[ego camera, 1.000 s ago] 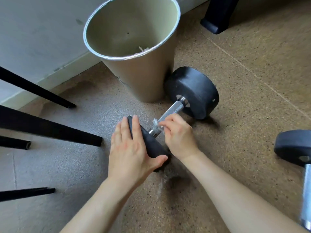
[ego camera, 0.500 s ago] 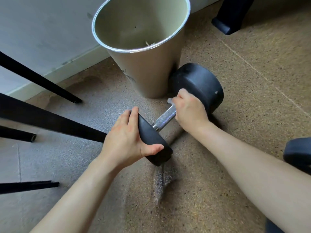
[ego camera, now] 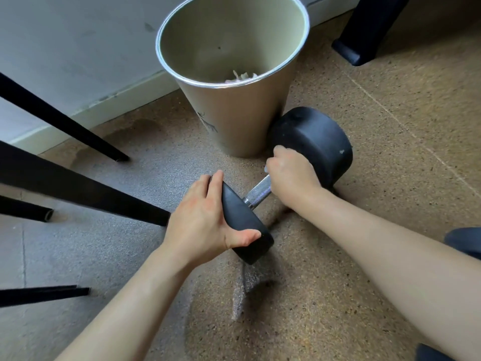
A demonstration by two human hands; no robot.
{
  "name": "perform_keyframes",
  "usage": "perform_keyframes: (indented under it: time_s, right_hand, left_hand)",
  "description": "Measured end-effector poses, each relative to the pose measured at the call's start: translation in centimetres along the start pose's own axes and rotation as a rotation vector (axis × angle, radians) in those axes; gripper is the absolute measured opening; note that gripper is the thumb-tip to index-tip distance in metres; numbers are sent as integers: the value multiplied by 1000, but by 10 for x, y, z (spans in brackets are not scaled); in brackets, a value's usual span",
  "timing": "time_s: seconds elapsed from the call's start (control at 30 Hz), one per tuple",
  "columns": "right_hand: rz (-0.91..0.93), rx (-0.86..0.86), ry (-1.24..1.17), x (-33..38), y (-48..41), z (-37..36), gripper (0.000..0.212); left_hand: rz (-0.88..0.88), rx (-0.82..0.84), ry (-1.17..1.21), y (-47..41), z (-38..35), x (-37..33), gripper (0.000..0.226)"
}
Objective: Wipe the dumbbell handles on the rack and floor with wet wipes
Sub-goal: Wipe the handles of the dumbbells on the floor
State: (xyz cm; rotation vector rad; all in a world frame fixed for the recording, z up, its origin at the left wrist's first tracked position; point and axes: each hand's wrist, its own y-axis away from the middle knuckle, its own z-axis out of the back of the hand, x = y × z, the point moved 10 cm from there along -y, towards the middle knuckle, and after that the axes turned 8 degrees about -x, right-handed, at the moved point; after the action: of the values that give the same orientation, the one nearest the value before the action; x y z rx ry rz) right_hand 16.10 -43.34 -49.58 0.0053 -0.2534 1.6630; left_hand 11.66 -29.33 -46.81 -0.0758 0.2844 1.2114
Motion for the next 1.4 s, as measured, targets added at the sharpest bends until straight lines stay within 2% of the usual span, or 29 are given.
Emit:
perform_keyframes:
  time_s: [0.1,0.13,0.23,0.3,0.33,0.4,0.43,0.53,0.6,0.67,0.7,0.77,0.83,0.9,1.1,1.27,1.33,1.4]
  right_hand:
    - [167,15,-117,30,14,-9,25]
    - [131,26,-117,20,11,-10,23]
    - [-62,-94,-135,-16,4,4,19]
    - [-203,-65,-225,-18,12,8,16]
    - [-331,-26,-366,-22,15,9,16]
    - [-657,76,-862,-23,30,7,16]
    - [-746,82,-1092,-20,34,15,19]
    - [-785,159,-1489,-9,35,49,28]
    - [-780,227,-1625,-4,35,73,24]
    - [-787,234,-1630,-10,35,97,18]
    - [-775,224,-1593,-13,36,111,15]
    - [-750,204,-1502,-21,42,136,11]
    - [-733,192,-1422,-32,51,162,9]
    - [-728,198,-1362,-45,63,186,11]
    - [-738,136,-1377,-77,120,230,11]
    - [-713,122,-1383,-117,176,274,36]
    - [-671,128,-1362,-138,201,295,35]
    - [-586,159,-1239,-161,230,315,30]
  left_hand:
    - [12,11,33,-2,0,4,131]
    - [14,11,34,-1,0,4,131]
    - [7,-20,29,0,0,2,131]
    - [12,-9,18,4,-2,1,131]
    - [15,-2,8,5,-4,2,132]
    - [20,33,-18,6,-7,3,132]
    - [24,53,-16,5,-8,4,131]
    - [86,121,131,-5,4,2,111]
    - [134,-4,394,-16,33,-9,82]
    - [162,-169,818,-26,68,-29,52]
    - [188,-141,1046,-29,73,-44,42]
    - [204,73,1347,-30,70,-83,38]
    - [139,231,1450,-28,74,-117,41]
    - [77,320,1529,-26,80,-141,33]
    - [-141,396,1426,1,100,-212,23]
    - [-288,374,1212,29,122,-281,23]
    - [-363,398,1162,44,131,-324,14]
    - [-420,393,1137,60,138,-375,3]
